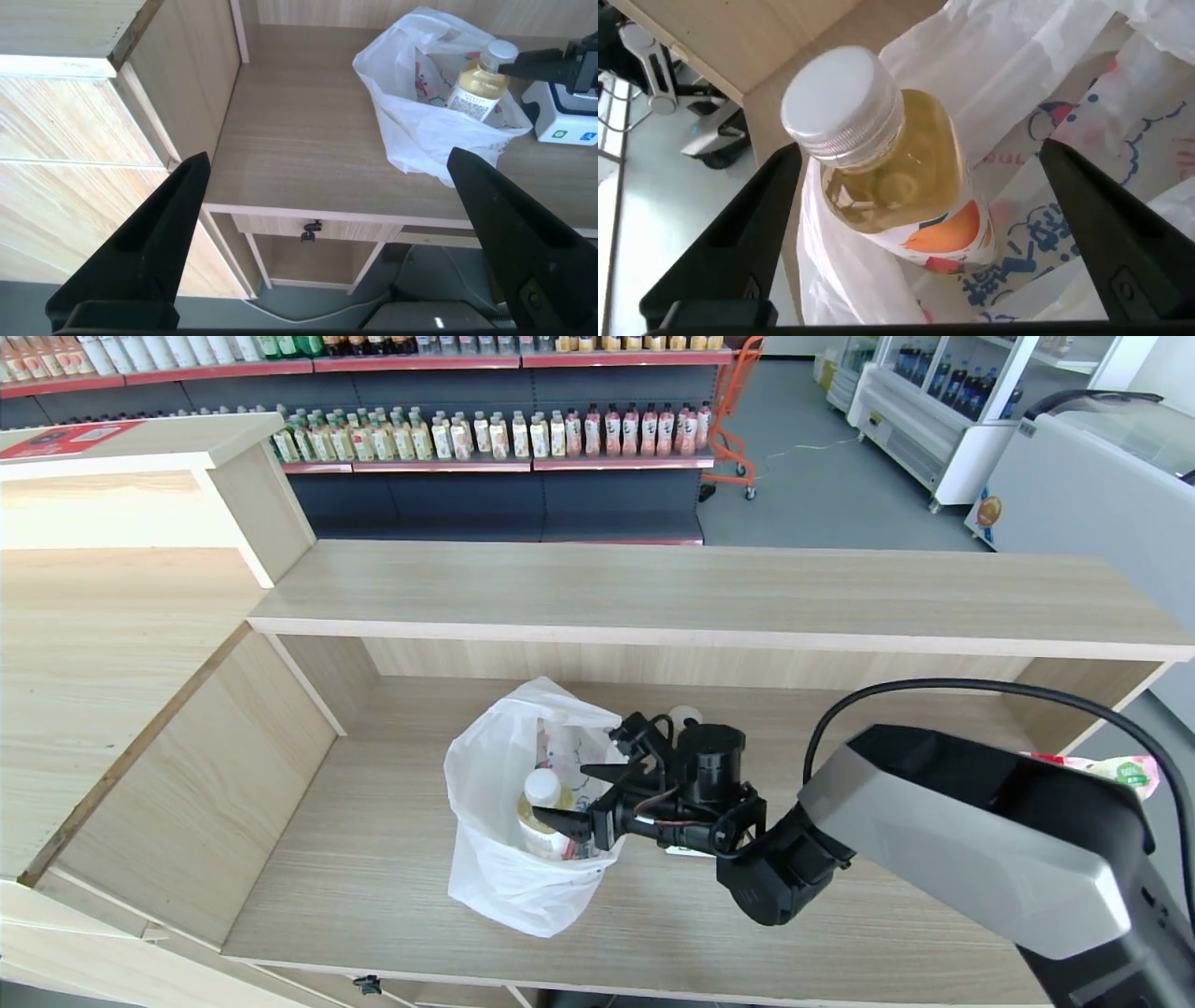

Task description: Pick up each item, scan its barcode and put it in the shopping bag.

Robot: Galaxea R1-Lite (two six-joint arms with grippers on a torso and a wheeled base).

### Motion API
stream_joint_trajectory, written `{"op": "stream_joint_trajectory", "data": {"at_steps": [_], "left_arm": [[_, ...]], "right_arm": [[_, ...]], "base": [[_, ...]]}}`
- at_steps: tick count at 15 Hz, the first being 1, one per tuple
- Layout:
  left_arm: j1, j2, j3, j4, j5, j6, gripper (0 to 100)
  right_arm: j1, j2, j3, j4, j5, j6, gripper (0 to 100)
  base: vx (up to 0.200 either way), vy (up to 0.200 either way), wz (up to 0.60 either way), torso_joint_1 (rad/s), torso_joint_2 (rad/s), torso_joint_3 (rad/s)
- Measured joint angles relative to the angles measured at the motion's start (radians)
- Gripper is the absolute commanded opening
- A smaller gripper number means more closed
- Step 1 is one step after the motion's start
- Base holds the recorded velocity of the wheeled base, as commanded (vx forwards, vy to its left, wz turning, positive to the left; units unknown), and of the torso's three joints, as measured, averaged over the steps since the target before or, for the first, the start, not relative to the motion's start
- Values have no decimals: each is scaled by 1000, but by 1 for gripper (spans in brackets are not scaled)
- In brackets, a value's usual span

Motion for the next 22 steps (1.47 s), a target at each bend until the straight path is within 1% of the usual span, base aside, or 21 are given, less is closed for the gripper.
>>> {"op": "stream_joint_trajectory", "data": {"at_steps": [2, 5, 9, 12, 14, 15, 16, 17, 18, 19, 20, 22], "left_arm": [[0, 0, 0, 0, 0, 0, 100], [0, 0, 0, 0, 0, 0, 100], [0, 0, 0, 0, 0, 0, 100], [0, 0, 0, 0, 0, 0, 100], [0, 0, 0, 0, 0, 0, 100], [0, 0, 0, 0, 0, 0, 100], [0, 0, 0, 0, 0, 0, 100], [0, 0, 0, 0, 0, 0, 100], [0, 0, 0, 0, 0, 0, 100], [0, 0, 0, 0, 0, 0, 100], [0, 0, 0, 0, 0, 0, 100], [0, 0, 0, 0, 0, 0, 100]], "right_arm": [[-2, -78, 74, 0, -1, 70, 100], [-26, -194, 216, -13, -3, 109, 100], [-128, -336, 408, -25, -4, 119, 100], [-170, -481, 526, -21, -7, 163, 100], [-200, -629, 620, 40, -22, 182, 100], [-225, -711, 661, 114, -42, 183, 100], [-260, -781, 689, 216, -84, 172, 100], [-305, -860, 710, 334, -206, 154, 100], [-343, -925, 724, 411, -348, 142, 100], [-374, -987, 733, 458, -430, 132, 100], [-410, -1046, 740, 487, -464, 123, 100], [-480, -1131, 740, 526, -486, 114, 100]], "base": [[0, 0, 0, 0, 0, 0], [0, 0, 0, 0, 0, 0], [0, 0, 0, 0, 0, 0], [0, 0, 0, 0, 0, 0], [0, 0, 0, 0, 0, 0], [0, 0, 0, 0, 0, 0], [0, 0, 0, 0, 0, 0], [0, 0, 0, 0, 0, 0], [0, 0, 0, 0, 0, 0], [0, 0, 0, 0, 0, 0], [0, 0, 0, 0, 0, 0], [0, 0, 0, 0, 0, 0]]}}
